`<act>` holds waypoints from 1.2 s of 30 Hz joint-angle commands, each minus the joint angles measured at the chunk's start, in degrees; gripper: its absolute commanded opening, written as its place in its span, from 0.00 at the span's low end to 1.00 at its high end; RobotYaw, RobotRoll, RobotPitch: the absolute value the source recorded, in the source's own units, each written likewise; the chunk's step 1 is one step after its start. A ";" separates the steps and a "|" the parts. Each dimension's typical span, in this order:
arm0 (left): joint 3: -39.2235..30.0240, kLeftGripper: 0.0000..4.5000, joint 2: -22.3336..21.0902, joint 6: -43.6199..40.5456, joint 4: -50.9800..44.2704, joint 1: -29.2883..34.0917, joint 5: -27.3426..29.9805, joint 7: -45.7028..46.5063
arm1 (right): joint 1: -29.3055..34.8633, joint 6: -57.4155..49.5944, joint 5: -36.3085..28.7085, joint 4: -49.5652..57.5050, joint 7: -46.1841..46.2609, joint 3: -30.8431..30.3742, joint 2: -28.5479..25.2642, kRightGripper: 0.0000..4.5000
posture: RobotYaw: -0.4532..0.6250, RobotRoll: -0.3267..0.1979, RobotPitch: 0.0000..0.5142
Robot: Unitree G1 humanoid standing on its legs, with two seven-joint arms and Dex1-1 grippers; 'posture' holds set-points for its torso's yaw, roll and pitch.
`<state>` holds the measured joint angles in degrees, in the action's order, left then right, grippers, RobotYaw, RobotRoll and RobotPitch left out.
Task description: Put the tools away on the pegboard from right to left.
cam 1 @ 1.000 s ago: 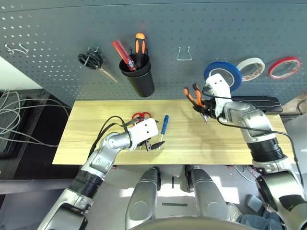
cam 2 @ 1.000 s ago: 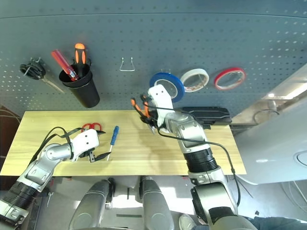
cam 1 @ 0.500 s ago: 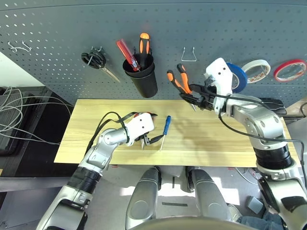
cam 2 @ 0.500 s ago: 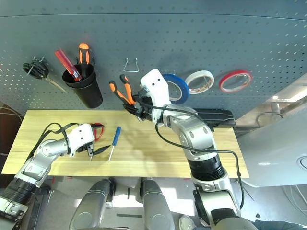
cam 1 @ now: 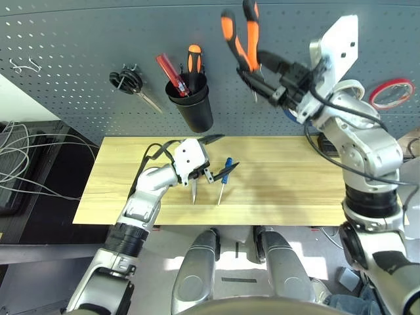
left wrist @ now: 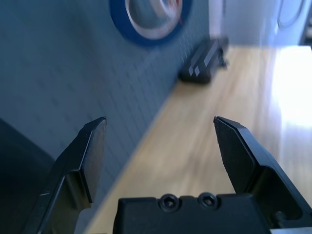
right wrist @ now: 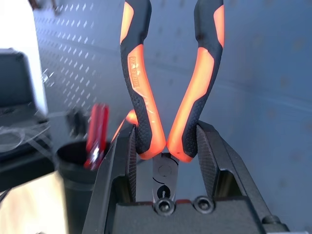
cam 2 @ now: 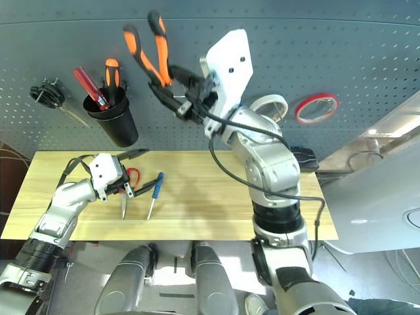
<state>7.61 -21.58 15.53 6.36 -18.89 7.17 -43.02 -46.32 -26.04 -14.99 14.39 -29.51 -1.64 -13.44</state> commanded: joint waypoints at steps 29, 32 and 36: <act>-2.01 1.00 0.39 -0.36 -3.08 -1.42 0.65 3.53 | 0.33 29.73 12.94 -17.79 7.17 -3.50 2.98 0.42 | 0.46 0.62 0.49; -1.80 1.00 0.61 -0.48 -2.60 -2.01 0.52 3.56 | 0.42 30.77 13.73 -19.71 7.30 -3.45 2.69 0.42 | 0.46 0.62 0.50; -1.86 1.00 0.53 -0.54 -2.52 -2.33 0.48 3.54 | 0.33 32.62 14.25 -22.53 7.43 -3.41 2.43 0.42 | 0.46 0.62 0.50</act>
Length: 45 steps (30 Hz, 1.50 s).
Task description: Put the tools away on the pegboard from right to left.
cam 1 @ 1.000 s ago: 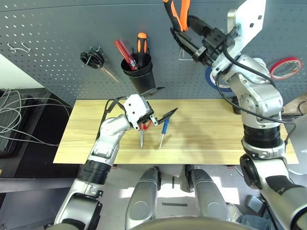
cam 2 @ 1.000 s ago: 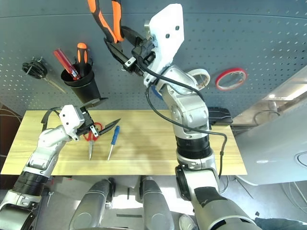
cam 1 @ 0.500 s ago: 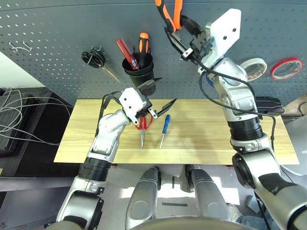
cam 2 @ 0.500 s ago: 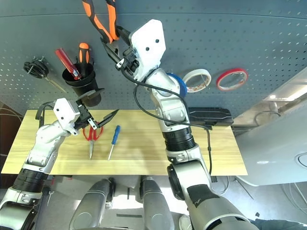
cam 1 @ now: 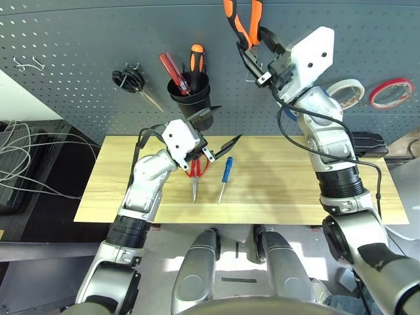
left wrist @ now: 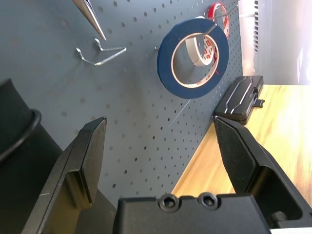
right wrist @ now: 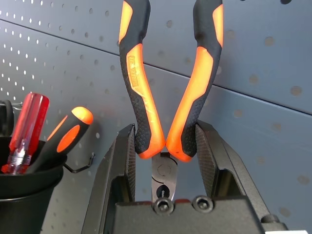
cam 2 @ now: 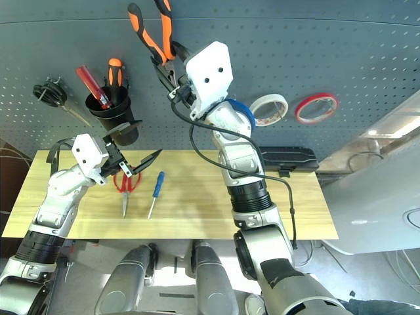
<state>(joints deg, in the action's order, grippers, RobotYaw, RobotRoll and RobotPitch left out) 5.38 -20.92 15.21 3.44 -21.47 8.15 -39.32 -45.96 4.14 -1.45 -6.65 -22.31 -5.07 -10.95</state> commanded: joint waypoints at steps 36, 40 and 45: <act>8.27 1.00 -3.77 -8.43 6.83 2.70 -9.47 -3.10 | 33.81 -18.17 -6.37 17.91 -11.32 -0.48 -13.85 0.99 | 0.44 0.62 0.51; 9.27 1.00 -1.94 -15.78 11.80 2.18 -11.24 -0.79 | 32.37 -28.46 -10.89 9.37 -11.11 3.09 -12.61 0.99 | 0.44 0.62 0.51; 9.85 1.00 1.35 -22.37 17.24 -0.08 -13.49 2.81 | 29.04 -34.08 -15.16 1.85 -12.51 5.80 -10.99 0.99 | 0.44 0.62 0.52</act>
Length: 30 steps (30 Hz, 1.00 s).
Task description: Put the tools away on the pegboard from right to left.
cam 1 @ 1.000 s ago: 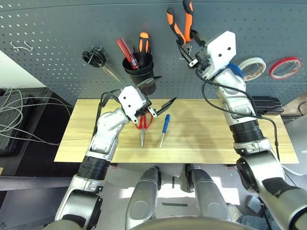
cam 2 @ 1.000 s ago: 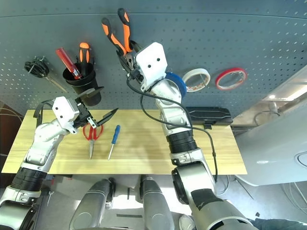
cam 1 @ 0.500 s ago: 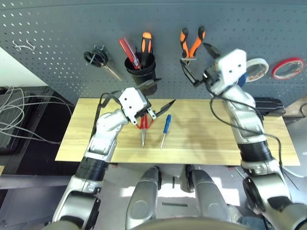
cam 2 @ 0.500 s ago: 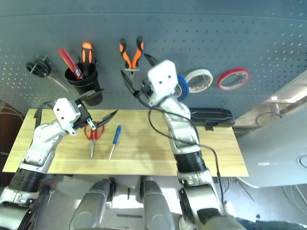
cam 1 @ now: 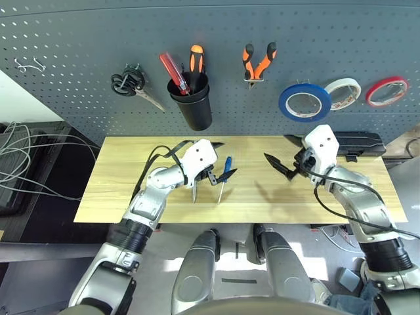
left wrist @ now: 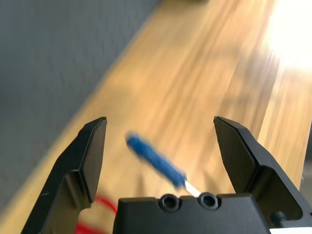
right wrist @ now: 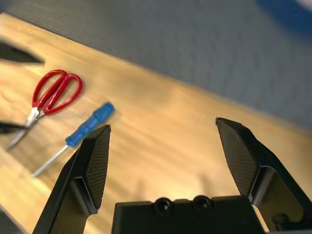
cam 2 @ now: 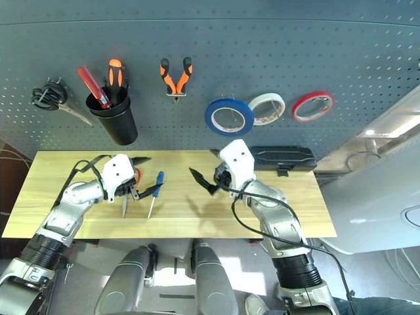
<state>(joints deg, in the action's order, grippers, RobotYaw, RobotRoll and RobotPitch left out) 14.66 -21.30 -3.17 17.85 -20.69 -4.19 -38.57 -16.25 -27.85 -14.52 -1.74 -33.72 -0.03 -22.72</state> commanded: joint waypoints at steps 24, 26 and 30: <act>-2.46 0.57 18.05 -12.17 40.64 -15.52 -3.08 20.57 | -2.60 -14.31 -1.71 7.47 0.72 -3.17 1.70 1.00 | 0.32 0.62 0.55; -2.44 0.40 18.29 -11.36 41.90 -15.82 -3.39 20.32 | -2.57 -15.04 -1.70 8.43 0.30 -3.55 1.00 1.00 | 0.32 0.62 0.54; -2.54 0.13 18.01 -9.60 38.20 -14.75 -3.17 19.08 | -2.55 -15.17 -1.37 8.70 -2.36 -4.25 -2.39 1.00 | 0.33 0.62 0.53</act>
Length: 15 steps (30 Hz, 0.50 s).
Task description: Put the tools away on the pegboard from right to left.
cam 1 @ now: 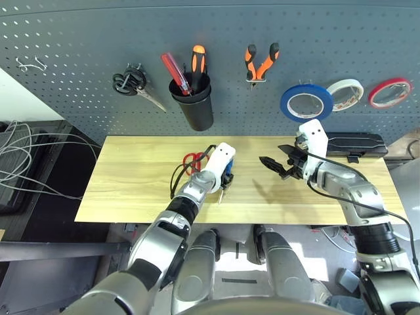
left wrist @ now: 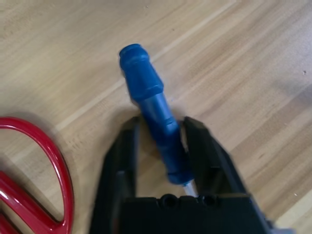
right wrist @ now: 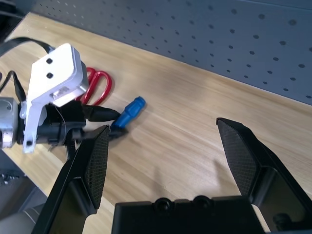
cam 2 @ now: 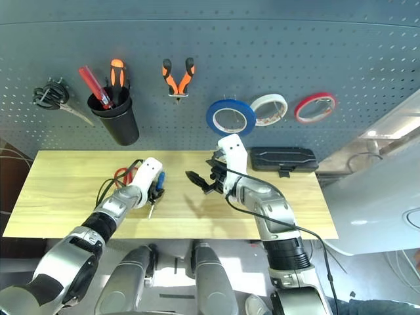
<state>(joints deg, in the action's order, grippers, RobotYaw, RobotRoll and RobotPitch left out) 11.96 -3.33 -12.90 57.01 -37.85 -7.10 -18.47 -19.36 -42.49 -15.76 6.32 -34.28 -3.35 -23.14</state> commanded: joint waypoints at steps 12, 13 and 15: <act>-9.93 0.12 -7.65 10.09 -51.46 24.86 16.24 -10.44 | -0.19 1.19 -0.82 1.10 -9.13 -2.10 -8.01 1.00 | 0.39 0.62 0.51; -10.31 0.12 -8.09 10.84 -55.39 25.90 18.25 -12.00 | -0.76 1.47 -1.01 0.75 -9.40 -2.06 -7.68 1.00 | 0.40 0.62 0.50; -10.76 0.12 -9.04 10.28 -61.61 27.56 21.27 -13.99 | -2.00 2.04 -1.32 0.29 -10.07 -2.35 -6.89 1.00 | 0.41 0.62 0.50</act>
<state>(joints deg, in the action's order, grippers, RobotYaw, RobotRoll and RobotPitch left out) 1.08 -12.09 -2.42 -0.22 -11.70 11.50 -30.41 -21.22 -41.37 -16.00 6.47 -43.36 -4.81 -30.37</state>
